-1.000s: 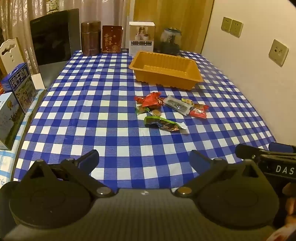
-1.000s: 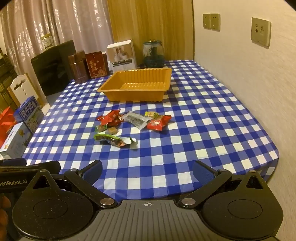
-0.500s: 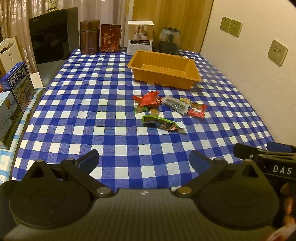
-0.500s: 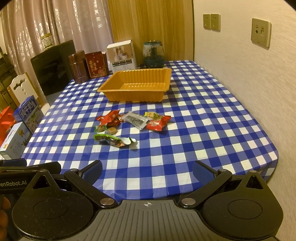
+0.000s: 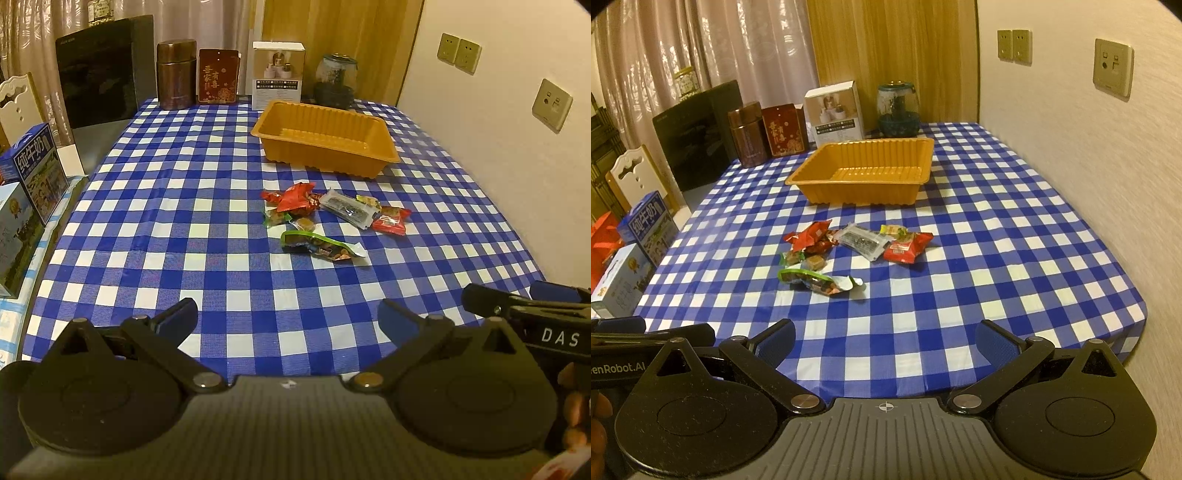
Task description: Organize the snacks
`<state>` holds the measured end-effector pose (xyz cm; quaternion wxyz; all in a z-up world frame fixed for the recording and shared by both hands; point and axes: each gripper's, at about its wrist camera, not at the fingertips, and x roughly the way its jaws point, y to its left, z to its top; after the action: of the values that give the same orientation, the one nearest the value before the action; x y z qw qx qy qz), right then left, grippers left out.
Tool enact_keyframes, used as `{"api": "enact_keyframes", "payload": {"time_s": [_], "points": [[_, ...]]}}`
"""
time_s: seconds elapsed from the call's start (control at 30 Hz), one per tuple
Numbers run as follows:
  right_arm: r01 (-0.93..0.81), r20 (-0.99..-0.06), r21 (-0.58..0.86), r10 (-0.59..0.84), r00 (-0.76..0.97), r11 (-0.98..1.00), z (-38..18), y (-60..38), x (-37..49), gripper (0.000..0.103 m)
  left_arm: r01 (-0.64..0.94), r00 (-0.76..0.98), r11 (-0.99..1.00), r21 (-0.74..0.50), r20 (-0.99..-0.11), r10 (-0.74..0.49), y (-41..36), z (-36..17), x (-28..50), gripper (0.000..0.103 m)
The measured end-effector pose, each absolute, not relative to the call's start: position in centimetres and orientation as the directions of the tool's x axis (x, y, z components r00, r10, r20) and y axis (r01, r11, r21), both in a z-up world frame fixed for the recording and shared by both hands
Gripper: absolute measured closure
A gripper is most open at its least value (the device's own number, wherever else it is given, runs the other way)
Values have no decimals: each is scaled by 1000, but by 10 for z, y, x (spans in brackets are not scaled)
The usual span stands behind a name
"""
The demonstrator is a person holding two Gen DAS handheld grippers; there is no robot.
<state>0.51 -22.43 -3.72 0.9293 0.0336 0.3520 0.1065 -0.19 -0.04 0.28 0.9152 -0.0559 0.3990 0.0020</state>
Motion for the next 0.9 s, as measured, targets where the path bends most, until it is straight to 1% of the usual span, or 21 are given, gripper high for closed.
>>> {"api": "enact_keyframes", "payload": {"time_s": [0.9], "points": [[-173, -648, 141, 222, 729, 975, -38, -224, 5, 0, -43, 682, 994, -102, -730, -45, -2, 3, -1, 0]]}}
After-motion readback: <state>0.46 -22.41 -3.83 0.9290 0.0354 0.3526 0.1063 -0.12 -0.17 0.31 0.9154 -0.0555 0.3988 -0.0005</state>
